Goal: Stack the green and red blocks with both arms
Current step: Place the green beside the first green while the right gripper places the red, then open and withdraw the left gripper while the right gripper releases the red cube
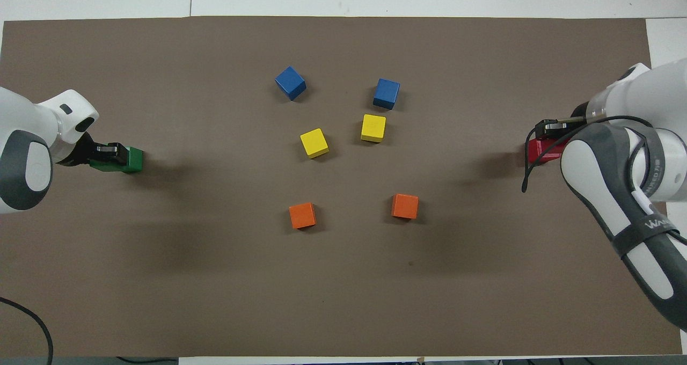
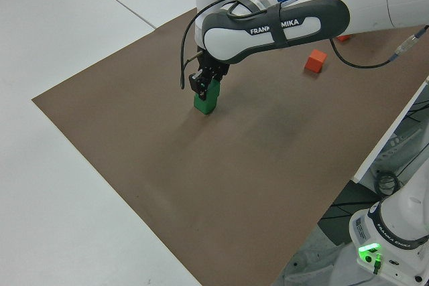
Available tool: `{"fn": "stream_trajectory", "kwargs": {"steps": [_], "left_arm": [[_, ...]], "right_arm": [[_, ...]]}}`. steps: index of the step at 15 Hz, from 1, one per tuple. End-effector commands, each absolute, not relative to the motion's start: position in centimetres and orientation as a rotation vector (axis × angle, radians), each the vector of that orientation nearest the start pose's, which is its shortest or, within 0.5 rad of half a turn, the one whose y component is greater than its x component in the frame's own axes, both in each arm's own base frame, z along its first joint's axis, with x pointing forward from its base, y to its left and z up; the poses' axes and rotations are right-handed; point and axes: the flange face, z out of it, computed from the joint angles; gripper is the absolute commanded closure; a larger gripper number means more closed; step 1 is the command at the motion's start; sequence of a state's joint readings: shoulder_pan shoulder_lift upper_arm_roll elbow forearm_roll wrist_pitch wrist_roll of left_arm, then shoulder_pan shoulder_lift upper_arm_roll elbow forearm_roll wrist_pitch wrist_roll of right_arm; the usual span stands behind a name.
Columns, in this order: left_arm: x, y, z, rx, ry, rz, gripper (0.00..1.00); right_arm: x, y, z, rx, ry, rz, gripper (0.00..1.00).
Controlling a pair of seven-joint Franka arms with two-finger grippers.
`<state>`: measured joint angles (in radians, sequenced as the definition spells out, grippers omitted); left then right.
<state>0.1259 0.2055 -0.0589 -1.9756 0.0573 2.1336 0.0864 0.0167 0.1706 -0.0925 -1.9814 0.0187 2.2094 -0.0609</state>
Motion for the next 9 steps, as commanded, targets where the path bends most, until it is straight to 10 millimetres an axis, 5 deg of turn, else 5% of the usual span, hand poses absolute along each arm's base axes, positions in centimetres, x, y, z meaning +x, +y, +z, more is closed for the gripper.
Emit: {"fn": "stream_trajectory", "kwargs": {"steps": [1,5,6,7,8,9], "left_arm": [[58.1,4.2,36.4,-3.109,0.068,0.041,1.0],[58.0,4.0,36.1,-3.11,0.059,0.043,0.95],[58.0,4.0,36.1,-3.11,0.061,0.041,0.68],[58.0,4.1,36.1,-3.11,0.059,0.036,0.29],[58.0,4.1,36.1,-3.11,0.059,0.038,0.0],[58.0,4.1,36.1,-3.11,0.061,0.041,0.0]], "right_arm": [[58.7,-4.5,37.4,-3.138,0.034,-0.174,1.0],[59.3,-5.4,35.4,-3.143,0.061,-0.191,1.0],[59.5,-5.5,34.8,-3.144,0.056,-0.196,1.0],[59.5,-5.7,34.1,-3.145,0.06,-0.189,1.0],[59.6,-5.7,34.0,-3.146,0.06,-0.199,1.0],[59.6,-5.6,33.7,-3.146,0.063,-0.192,1.0]]}}
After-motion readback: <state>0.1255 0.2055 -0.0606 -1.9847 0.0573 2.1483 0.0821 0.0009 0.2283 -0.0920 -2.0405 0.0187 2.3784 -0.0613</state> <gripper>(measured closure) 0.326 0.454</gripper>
